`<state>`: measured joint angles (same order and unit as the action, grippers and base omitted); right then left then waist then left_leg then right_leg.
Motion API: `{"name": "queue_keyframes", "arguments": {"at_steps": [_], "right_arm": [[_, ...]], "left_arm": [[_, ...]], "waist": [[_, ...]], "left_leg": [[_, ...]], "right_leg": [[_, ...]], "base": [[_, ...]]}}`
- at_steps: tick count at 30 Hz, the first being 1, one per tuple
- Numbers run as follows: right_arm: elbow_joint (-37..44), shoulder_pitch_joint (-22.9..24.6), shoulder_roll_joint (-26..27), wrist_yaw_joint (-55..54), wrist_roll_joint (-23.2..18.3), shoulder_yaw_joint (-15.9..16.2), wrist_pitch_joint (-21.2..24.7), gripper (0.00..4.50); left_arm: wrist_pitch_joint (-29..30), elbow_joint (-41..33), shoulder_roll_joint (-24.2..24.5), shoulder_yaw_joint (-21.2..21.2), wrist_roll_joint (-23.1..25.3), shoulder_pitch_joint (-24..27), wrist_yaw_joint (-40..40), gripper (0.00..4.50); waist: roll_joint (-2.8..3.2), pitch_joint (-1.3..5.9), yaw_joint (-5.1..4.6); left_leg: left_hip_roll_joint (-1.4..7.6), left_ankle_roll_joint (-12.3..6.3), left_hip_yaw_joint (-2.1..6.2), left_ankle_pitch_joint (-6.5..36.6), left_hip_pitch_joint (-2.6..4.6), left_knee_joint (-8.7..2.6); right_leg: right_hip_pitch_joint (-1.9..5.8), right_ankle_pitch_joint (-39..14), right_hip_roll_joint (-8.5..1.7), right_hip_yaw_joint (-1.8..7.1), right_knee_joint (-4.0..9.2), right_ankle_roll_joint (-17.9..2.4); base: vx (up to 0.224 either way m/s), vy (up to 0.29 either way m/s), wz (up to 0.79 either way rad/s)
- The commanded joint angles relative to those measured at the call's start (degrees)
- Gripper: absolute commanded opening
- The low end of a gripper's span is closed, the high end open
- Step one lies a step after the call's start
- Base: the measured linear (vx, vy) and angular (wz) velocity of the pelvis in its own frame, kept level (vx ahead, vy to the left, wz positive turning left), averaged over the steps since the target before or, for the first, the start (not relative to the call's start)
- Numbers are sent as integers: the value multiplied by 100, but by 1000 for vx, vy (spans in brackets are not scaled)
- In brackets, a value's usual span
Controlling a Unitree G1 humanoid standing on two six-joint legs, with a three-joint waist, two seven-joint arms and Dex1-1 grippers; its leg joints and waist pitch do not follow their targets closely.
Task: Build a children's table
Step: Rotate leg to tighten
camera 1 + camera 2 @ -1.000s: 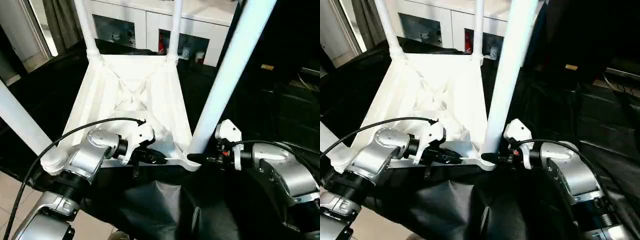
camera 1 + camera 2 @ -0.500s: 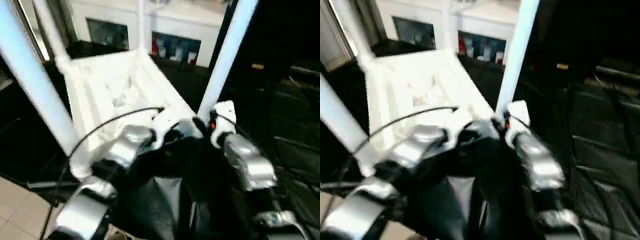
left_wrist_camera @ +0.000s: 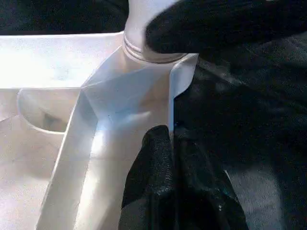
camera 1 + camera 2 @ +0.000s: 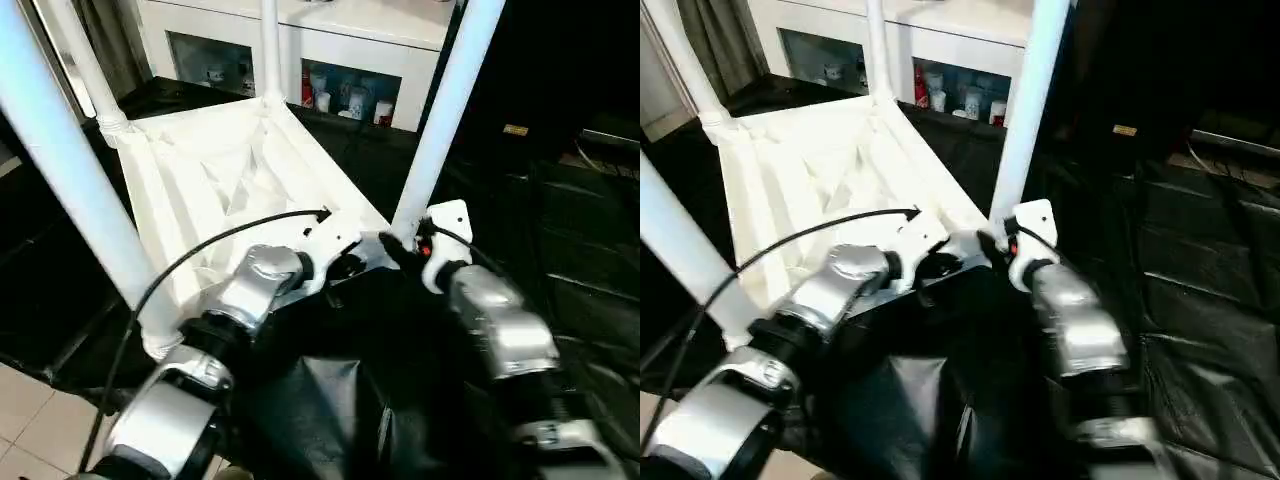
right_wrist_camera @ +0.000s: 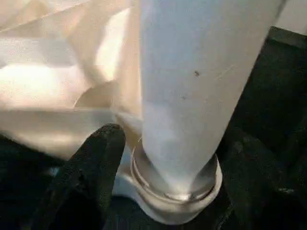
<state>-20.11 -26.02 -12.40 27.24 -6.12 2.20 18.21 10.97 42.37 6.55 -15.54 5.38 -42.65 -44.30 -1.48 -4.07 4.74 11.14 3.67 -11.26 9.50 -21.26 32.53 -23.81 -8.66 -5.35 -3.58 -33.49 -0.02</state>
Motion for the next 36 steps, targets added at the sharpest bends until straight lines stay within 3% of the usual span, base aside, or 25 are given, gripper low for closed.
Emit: {"name": "queue_keyframes", "arguments": {"at_steps": [1, 3, 4, 7, 8, 11, 13, 17, 26, 36], "right_arm": [[652, 199, -493, 1185, -111, 563, 136, 363], [840, 288, -748, 1561, -156, 637, 184, 363], [1089, 434, -1134, 2098, -247, 703, 191, 363], [1217, 548, -1440, 2511, -301, 736, 143, 363], [1242, 593, -1592, 2720, -333, 748, 110, 363], [1260, 616, -1789, 3015, -447, 760, 112, 363], [1279, 609, -1834, 3106, -531, 748, 161, 363], [1432, 637, -1857, 3361, -644, 790, 285, 363], [1362, 638, -1748, 3423, -660, 875, 259, 295], [1355, 682, -1770, 3422, -628, 883, 238, 213]], "left_arm": [[-138, -288, 194, -88, -77, 129, -488, 0], [-217, -392, 298, -119, -134, 181, -752, 0], [-312, -545, 471, -144, -250, 268, -1156, 0], [-525, -833, 653, -163, -542, 439, -1825, 0], [-510, -1082, 783, -183, -741, 559, -2261, 0], [-300, -1344, 921, -168, -868, 658, -2497, 0], [-299, -1406, 957, -152, -899, 691, -2553, 0], [-245, -1575, 1040, -159, -951, 782, -2747, 0], [-90, -1815, 1116, -151, -968, 902, -2859, 0], [-27, -1886, 1132, -132, -935, 954, -2841, 0]], "waist": [[-92, 405, 30], [-103, 412, 65], [-95, 413, 70], [-98, 417, 77], [-97, 414, 71], [-73, 397, 70], [-75, 396, 92], [-101, 392, 113], [-107, 370, 115], [-106, 366, 112]], "left_leg": [[164, -407, 67, 1060, 50, -323], [193, -485, 65, 976, 53, -311], [195, -526, 72, 918, 37, -314], [201, -602, 66, 927, 34, -298], [209, -584, 66, 980, 53, -298], [224, -509, 54, 1081, 77, -308], [228, -486, 45, 1131, 93, -304], [221, -457, 55, 1083, 60, -306], [210, -347, 63, 1189, 59, -313], [205, -386, 59, 1122, 57, -305]], "right_leg": [[316, -1379, -295, 214, 369, -1068], [327, -1200, -289, 224, 333, -1089], [344, -1104, -290, 220, 316, -1122], [330, -1055, -308, 222, 301, -1215], [315, -1133, -312, 221, 300, -1262], [281, -1252, -298, 225, 314, -1330], [274, -1282, -299, 233, 319, -1341], [294, -1329, -306, 234, 302, -1256], [265, -1704, -303, 237, 334, -1093], [264, -1562, -292, 237, 317, -1124]], "base": [[0, 0, 0], [0, 0, 0], [0, 0, 0], [0, 0, 0], [0, 0, 0], [0, 0, 0], [0, 0, 0], [0, 0, 0], [0, 0, 0], [0, 0, 0]]}}
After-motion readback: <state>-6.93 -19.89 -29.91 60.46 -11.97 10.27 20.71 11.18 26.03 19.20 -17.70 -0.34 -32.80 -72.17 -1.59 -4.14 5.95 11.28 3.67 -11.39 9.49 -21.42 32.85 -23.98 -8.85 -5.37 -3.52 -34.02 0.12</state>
